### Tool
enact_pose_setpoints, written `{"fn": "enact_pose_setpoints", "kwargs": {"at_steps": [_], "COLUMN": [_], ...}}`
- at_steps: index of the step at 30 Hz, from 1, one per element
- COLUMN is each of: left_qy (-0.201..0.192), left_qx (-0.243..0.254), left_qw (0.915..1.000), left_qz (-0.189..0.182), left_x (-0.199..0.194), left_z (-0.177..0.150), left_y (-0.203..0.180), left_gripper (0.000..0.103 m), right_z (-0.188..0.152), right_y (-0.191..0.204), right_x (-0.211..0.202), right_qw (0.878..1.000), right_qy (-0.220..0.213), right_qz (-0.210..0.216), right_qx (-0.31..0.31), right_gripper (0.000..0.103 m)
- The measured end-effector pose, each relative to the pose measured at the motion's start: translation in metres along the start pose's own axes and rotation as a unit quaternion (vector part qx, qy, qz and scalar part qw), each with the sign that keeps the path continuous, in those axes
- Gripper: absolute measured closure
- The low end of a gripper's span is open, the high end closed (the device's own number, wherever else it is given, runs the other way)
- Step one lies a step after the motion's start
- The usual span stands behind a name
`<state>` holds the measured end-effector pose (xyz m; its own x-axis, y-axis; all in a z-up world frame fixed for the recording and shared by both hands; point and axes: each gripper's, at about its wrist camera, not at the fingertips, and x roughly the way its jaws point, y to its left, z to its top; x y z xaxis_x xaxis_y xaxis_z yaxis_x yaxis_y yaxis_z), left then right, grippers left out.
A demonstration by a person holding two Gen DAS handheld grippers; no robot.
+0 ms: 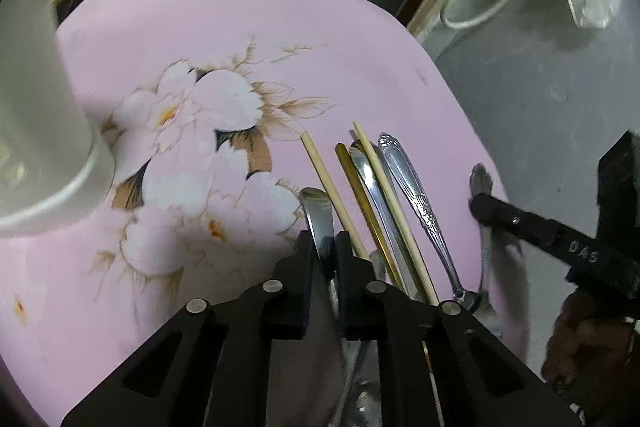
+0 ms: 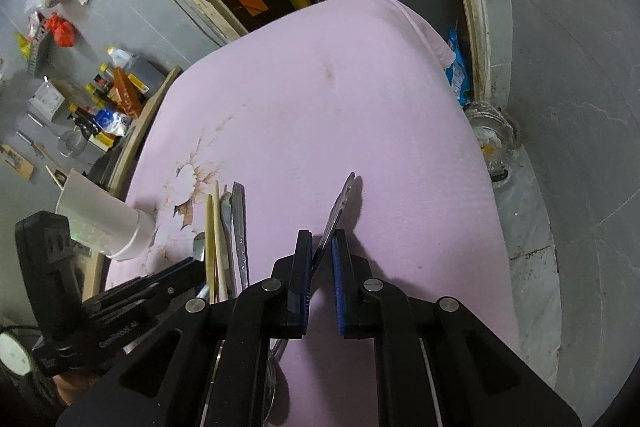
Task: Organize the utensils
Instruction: 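Grasp a silver spoon with the left tool while the right tool grasps a silver fork, then carry the spoon and fork over the caddy and open both tools to drop them in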
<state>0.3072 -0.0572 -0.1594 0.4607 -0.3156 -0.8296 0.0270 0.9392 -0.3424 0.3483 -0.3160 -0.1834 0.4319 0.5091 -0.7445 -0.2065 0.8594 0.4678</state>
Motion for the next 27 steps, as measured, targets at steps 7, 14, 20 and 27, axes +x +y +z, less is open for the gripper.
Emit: {"fn": "enact_pose_setpoints", "kwargs": {"at_steps": [7,14,20,27], "left_qy": [0.03,0.061,0.022,-0.071], "left_qx": [0.003,0.014,-0.01,-0.02], "left_qw": [0.9993,0.9977,0.9993,0.9971], "left_qz": [-0.02,-0.025,-0.03,-0.016], "left_x": [0.001,0.005,-0.014,-0.06], "left_z": [-0.002,0.007,-0.003,-0.018], "left_y": [-0.003,-0.003,0.003,0.008], "left_gripper": [0.1,0.1,0.103,0.103], "right_z": [0.001,0.005,0.007,-0.008], "right_y": [0.0,0.006,-0.001,-0.008], "right_x": [0.004,0.011,0.007,-0.015], "right_qw": [1.0,0.999,0.999,0.991], "right_qy": [0.003,0.025,0.017,-0.033], "right_qz": [-0.005,-0.019,-0.01,0.048], "right_qx": [0.001,-0.011,0.048,0.118], "right_gripper": [0.095,0.094,0.098,0.101]}}
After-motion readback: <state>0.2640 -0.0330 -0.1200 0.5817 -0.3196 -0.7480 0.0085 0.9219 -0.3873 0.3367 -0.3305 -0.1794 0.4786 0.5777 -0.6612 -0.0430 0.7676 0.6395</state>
